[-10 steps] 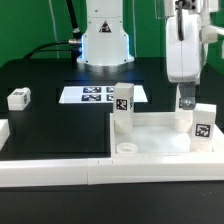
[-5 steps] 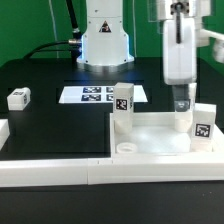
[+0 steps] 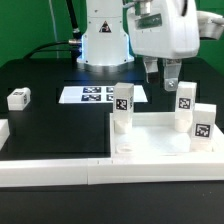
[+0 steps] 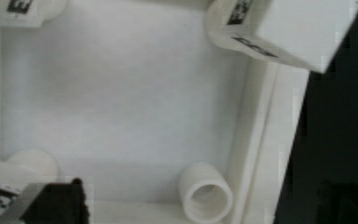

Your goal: Assemble square table

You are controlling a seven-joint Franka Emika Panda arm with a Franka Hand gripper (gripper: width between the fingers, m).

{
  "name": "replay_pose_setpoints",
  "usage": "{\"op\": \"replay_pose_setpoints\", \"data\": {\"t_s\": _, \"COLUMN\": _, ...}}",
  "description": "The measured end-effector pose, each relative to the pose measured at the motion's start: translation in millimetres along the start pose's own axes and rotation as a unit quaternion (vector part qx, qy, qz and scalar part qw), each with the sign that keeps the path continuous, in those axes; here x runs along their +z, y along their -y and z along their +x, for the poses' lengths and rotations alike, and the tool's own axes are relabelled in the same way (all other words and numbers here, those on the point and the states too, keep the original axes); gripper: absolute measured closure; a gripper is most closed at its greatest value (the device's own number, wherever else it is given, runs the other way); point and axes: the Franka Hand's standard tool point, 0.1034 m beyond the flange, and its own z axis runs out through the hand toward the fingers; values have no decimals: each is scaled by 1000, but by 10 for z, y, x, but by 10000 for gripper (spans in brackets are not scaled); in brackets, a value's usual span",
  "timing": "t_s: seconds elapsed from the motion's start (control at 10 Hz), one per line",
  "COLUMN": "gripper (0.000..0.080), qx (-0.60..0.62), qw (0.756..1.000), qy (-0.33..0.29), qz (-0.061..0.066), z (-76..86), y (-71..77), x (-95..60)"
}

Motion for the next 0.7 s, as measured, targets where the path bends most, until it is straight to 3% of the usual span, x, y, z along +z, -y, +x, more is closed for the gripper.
{"op": "replay_pose_setpoints", "data": {"t_s": 0.4, "gripper": 150, "qx": -160, "qw": 987, "qy": -5, "qz": 1, "z": 69, "y": -50, "x": 12}}
{"op": "replay_pose_setpoints", "data": {"t_s": 0.5, "gripper": 150, "qx": -244, "qw": 969, "qy": -20, "qz": 3, "z": 209, "y": -226, "x": 19}}
{"op": "replay_pose_setpoints", "data": {"t_s": 0.7, "gripper": 150, "qx": -358, "qw": 933, "qy": -25, "qz": -8, "z": 467, "y": -665, "x": -30}}
